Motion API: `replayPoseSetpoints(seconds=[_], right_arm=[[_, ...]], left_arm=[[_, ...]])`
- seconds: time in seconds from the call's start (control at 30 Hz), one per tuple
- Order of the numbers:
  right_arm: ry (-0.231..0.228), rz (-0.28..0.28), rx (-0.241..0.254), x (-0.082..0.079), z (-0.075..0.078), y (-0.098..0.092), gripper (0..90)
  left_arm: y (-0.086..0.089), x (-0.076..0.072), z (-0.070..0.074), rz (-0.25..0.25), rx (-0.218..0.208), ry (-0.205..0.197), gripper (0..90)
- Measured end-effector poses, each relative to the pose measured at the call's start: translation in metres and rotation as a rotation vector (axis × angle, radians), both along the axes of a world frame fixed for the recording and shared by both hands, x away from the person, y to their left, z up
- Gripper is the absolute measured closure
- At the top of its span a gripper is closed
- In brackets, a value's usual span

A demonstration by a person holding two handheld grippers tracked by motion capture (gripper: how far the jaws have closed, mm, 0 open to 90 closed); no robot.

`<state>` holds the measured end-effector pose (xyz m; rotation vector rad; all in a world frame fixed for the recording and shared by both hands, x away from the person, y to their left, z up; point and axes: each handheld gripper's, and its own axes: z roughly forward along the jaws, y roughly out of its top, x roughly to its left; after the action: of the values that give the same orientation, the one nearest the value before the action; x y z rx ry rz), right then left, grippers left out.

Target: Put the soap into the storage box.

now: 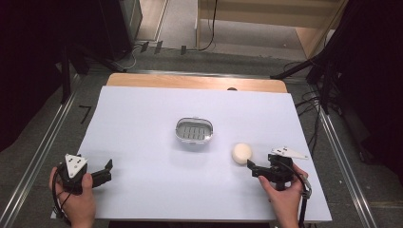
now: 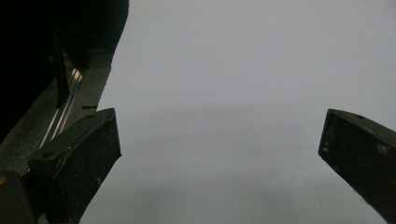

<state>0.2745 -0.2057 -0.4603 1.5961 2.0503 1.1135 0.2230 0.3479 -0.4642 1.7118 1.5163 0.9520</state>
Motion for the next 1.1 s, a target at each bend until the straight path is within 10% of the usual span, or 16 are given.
replayPoseSetpoints(seconds=[1.1], right_arm=[[0.047, -0.048, -0.114, 0.026, -0.015, 0.056, 16.4]], left_arm=[[-0.001, 0.001, -0.001, -0.007, 0.009, 0.009, 0.0]])
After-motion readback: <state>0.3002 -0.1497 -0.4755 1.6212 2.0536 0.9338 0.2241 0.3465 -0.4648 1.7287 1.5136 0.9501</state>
